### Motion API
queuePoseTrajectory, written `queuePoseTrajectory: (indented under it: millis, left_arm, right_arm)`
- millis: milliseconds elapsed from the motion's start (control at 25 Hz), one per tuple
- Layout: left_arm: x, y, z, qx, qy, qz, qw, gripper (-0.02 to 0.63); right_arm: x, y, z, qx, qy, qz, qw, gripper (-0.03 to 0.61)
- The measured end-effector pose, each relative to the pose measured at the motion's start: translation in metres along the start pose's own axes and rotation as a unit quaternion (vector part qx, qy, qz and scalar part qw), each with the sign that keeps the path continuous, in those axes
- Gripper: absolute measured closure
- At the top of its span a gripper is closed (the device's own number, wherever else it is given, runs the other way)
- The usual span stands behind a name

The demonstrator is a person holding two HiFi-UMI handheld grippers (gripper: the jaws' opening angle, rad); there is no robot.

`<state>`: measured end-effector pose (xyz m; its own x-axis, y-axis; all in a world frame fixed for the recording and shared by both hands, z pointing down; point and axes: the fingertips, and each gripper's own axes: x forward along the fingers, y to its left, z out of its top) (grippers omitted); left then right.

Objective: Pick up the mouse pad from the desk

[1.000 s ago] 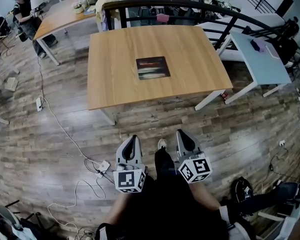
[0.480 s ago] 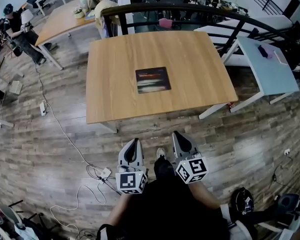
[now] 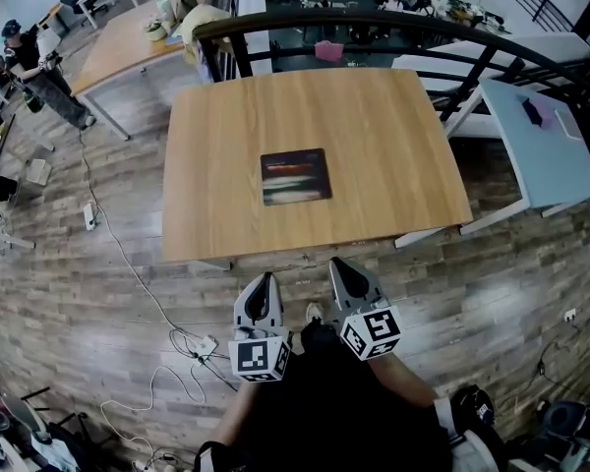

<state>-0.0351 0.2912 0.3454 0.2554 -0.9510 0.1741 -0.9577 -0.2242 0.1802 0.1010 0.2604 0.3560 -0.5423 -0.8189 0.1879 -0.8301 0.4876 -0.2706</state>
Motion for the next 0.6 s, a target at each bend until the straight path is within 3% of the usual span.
queuePoseTrajectory:
  millis: [600]
  left_arm:
    - [0.068,0.016,0.002,-0.010,0.011,0.022,0.9996,0.591]
  right_arm:
    - [0.058,-0.055,0.005,0.009,0.020,-0.002,1.000,0.547]
